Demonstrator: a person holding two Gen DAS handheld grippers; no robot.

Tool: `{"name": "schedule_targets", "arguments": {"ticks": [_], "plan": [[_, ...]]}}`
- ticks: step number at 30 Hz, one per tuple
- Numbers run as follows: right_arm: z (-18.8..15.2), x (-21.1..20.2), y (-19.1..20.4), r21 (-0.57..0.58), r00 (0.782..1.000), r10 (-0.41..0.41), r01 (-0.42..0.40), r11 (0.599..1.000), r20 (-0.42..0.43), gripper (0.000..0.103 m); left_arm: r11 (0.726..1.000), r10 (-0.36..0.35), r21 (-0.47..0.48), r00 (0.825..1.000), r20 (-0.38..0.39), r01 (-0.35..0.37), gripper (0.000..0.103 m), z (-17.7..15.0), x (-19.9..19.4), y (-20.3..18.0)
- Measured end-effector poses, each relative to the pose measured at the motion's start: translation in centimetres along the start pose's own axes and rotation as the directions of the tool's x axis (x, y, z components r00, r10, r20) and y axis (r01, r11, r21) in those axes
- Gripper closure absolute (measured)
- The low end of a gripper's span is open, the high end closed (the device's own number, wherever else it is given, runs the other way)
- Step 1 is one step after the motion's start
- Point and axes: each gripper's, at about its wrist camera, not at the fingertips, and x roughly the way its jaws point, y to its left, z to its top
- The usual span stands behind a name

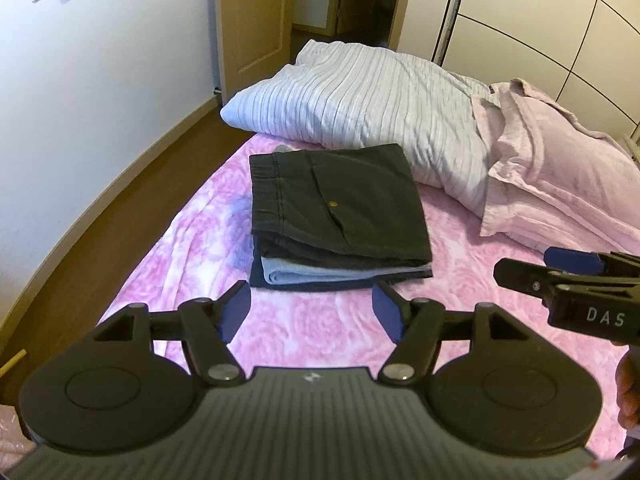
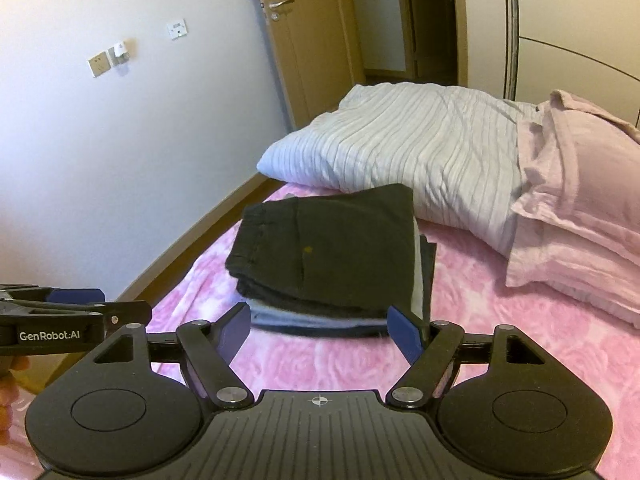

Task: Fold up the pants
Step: 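Open both grippers and withdraw them from the clothes stack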

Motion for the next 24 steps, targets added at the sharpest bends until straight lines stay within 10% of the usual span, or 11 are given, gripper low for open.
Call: {"name": "schedule_targets", "arguments": {"ticks": [24], "plan": [[-6.5, -13.0, 0.1, -0.042, 0.998, 0.055, -0.056, 0.998, -0.028, 0.031, 1.0, 0.007, 0.002, 0.998, 0.056, -0.007, 0.033, -8.1, -12.8, -5.9]]}}
